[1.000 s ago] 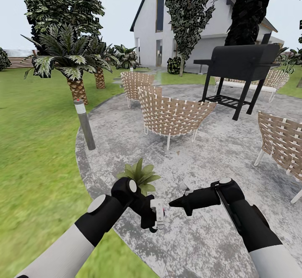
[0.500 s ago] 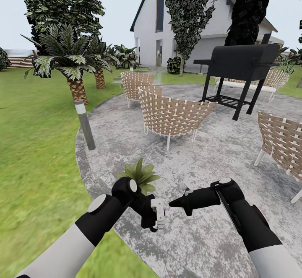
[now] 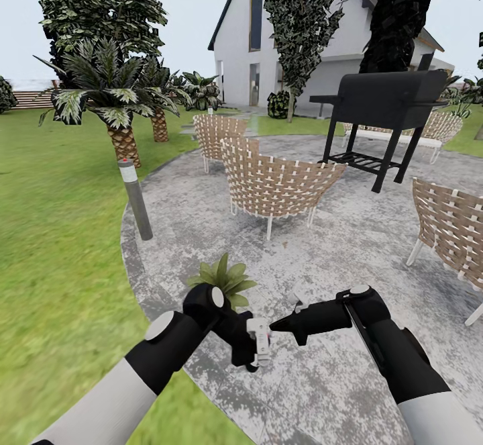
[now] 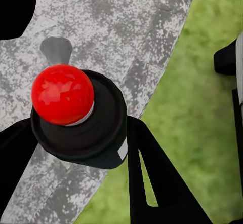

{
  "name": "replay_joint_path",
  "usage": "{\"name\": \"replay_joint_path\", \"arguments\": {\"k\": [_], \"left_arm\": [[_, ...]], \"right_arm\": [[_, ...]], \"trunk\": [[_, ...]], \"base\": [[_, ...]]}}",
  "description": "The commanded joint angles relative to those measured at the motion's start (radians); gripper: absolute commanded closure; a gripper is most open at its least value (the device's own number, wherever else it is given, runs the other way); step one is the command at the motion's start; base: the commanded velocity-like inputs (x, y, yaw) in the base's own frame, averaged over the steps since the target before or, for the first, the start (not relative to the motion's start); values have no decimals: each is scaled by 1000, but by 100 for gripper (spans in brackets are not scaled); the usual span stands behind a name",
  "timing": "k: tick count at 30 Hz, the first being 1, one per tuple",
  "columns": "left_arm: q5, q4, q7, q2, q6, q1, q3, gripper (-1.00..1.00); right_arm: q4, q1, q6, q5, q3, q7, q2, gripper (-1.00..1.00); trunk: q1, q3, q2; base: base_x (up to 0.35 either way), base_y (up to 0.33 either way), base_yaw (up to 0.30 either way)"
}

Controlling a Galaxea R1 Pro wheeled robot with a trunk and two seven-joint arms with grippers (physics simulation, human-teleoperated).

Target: Pick up the pesticide atomizer in the garden and spray insectifuge to fully cover both potted plants in the garden.

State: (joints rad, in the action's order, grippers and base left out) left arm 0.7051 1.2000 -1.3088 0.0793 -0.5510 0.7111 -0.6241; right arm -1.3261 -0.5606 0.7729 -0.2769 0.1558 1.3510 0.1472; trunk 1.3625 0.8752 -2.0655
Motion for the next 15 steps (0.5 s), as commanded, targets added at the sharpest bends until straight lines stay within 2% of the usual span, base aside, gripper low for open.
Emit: {"name": "replay_joint_path", "arguments": {"k": [1,15], "left_arm": [[5,1,-6,1,-10,1,0,100],[5,3,-7,3,-10,10,0,100]], "right_arm": [[-1,-1,8,-7,0,7,0,100],[-1,0,8,-7,1,7,1,100]], "trunk": [[0,1,0],[0,1,0]], "base": [[0,0,0],[0,0,0]]}}
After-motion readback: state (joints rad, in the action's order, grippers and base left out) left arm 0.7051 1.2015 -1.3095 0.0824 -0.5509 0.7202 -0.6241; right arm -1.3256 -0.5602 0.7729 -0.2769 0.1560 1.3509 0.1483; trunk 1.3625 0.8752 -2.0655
